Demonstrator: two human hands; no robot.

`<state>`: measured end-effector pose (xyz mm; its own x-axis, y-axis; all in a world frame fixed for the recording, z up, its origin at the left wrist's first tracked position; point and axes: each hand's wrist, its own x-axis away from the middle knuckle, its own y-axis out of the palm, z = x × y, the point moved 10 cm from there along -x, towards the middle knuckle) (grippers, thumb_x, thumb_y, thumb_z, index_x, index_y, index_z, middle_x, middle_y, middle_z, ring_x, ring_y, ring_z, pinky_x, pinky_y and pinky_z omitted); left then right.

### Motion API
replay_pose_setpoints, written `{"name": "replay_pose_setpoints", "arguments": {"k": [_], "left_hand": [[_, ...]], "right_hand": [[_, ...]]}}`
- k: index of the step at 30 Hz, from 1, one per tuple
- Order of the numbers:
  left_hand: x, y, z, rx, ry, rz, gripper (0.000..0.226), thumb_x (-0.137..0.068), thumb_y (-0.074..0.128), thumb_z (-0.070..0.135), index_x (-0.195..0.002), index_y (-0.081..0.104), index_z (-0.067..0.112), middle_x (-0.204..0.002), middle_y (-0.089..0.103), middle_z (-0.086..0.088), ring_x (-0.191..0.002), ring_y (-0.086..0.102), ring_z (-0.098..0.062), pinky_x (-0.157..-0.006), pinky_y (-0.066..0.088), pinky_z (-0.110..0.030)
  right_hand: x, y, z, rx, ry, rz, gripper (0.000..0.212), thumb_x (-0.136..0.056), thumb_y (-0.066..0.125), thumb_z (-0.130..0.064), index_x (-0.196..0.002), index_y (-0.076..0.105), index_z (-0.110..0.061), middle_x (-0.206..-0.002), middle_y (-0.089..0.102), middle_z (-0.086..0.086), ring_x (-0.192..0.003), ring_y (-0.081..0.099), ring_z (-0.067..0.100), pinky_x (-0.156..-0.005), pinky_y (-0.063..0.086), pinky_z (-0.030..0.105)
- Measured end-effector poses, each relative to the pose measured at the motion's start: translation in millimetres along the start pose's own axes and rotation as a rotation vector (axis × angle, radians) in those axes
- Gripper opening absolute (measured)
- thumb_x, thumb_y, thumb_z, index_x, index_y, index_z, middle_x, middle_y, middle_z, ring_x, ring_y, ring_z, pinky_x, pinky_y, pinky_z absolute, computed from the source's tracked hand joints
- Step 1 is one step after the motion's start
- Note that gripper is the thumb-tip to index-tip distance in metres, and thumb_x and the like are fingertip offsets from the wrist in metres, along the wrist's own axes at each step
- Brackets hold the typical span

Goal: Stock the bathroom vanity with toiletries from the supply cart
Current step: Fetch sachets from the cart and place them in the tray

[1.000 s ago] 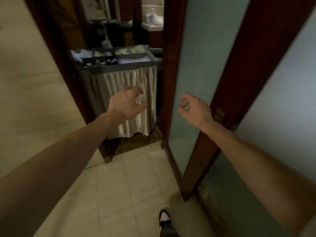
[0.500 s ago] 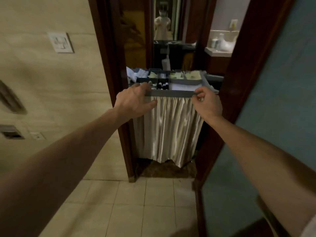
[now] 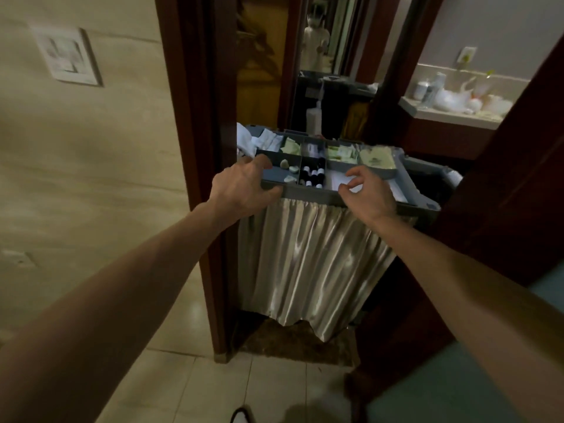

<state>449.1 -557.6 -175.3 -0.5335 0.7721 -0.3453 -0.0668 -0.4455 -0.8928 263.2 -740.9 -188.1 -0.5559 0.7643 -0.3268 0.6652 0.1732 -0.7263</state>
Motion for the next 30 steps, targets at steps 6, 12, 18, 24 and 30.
{"name": "replay_pose_setpoints", "arguments": {"k": [6, 12, 18, 24, 30], "left_hand": [[-96.0, 54.8, -25.7, 0.085, 0.014, -0.094, 0.061, -0.089, 0.06, 0.062, -0.137, 0.046, 0.027, -0.131, 0.058, -0.004, -0.114, 0.061, -0.03, -0.087, 0.053, -0.042], [-156.0, 102.1, -26.0, 0.123, 0.057, -0.134, 0.06, -0.09, 0.062, 0.055, -0.138, 0.046, 0.023, -0.136, 0.055, -0.006, -0.124, 0.053, -0.029, -0.094, 0.051, -0.044], [-200.2, 138.5, -12.5, 0.128, 0.117, -0.05, 0.055, -0.088, 0.066, 0.05, -0.131, 0.058, 0.017, -0.125, 0.061, -0.009, -0.117, 0.054, -0.031, -0.092, 0.05, -0.043], [-257.4, 180.5, 0.2, 0.049, 0.103, -0.091, 0.052, -0.089, 0.064, 0.048, -0.131, 0.055, 0.019, -0.125, 0.061, -0.008, -0.119, 0.051, -0.03, -0.092, 0.047, -0.043], [-321.6, 215.5, 13.8, 0.025, 0.05, -0.099, 0.045, -0.089, 0.064, 0.047, -0.124, 0.058, 0.019, -0.118, 0.064, -0.007, -0.115, 0.052, -0.031, -0.089, 0.05, -0.046]], "right_hand": [[-85.1, 38.5, 26.7, 0.062, 0.104, -0.022, 0.035, -0.092, 0.066, -0.038, -0.124, 0.057, -0.025, -0.112, 0.066, -0.003, -0.098, 0.062, 0.021, -0.081, 0.052, 0.037], [-133.6, 56.3, 71.2, 0.132, 0.23, -0.029, 0.036, -0.09, 0.068, -0.036, -0.122, 0.059, -0.024, -0.114, 0.068, -0.002, -0.103, 0.062, 0.022, -0.083, 0.049, 0.035], [-171.8, 68.2, 118.6, 0.164, 0.298, -0.027, 0.041, -0.089, 0.068, -0.035, -0.128, 0.055, -0.027, -0.117, 0.067, -0.004, -0.106, 0.062, 0.022, -0.085, 0.051, 0.037], [-231.7, 83.6, 174.9, 0.158, 0.299, -0.056, 0.043, -0.09, 0.068, -0.036, -0.129, 0.054, -0.025, -0.123, 0.067, -0.003, -0.11, 0.062, 0.023, -0.086, 0.051, 0.038], [-319.1, 99.1, 224.3, 0.162, 0.225, -0.104, 0.041, -0.089, 0.069, -0.034, -0.126, 0.057, -0.021, -0.123, 0.067, 0.001, -0.111, 0.063, 0.026, -0.089, 0.054, 0.042]]}}
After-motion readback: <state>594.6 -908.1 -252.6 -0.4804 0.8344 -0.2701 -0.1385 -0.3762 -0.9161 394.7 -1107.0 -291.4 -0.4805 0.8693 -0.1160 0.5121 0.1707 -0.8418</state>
